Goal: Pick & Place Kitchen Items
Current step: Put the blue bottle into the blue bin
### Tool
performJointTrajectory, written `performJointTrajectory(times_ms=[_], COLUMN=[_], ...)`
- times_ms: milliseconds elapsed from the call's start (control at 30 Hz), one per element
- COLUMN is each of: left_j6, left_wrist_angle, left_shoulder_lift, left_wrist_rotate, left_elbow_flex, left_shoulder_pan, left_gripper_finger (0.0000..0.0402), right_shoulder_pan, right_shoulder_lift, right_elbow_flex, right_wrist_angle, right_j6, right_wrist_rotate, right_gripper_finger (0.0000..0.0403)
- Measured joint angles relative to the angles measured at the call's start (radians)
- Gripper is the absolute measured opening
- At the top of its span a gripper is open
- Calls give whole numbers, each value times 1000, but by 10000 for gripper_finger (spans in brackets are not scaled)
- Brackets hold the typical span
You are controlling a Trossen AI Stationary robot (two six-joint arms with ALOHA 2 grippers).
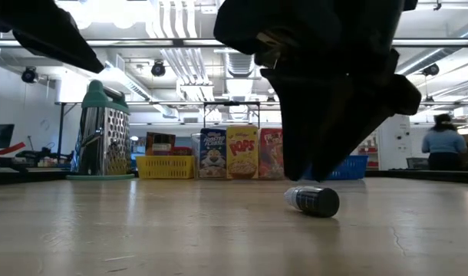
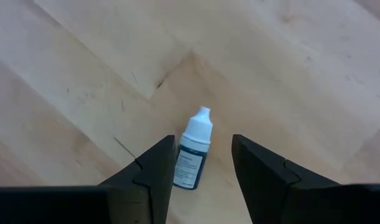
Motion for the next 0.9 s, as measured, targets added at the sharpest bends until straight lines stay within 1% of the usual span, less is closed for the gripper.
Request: performJointTrajectory(times_ms=[67, 300, 400, 700, 800, 900], left_j6=[-1, -1, -1, -1, -1, -1], left_wrist_angle=[0, -1, -1, 2, 2, 3], left_shoulder_lift=[0, 0, 0, 0, 0, 0], left_wrist_rotate=[6, 13, 13, 13, 13, 13], left_elbow_flex=[0, 0, 0, -1, -1, -1], left_shoulder_pan=[0, 0, 0, 0, 0, 1], left_gripper_finger=[195, 195, 195, 195, 195, 195], right_shoulder_pan=[-8, -23, -25, -30, -32, -33], right_shoulder_lift=[0, 2, 2, 3, 3, 2], right_elbow_flex=[-1, -11, -23, -54, -71, -86], right_wrist_angle=[7, 48, 47, 88, 121, 128], right_j6=[-16, -51, -50, -46, -45, -39], right_wrist_rotate=[-28, -48, -54, -57, -62, -65], right_gripper_finger=[149, 133, 133, 153, 149, 135])
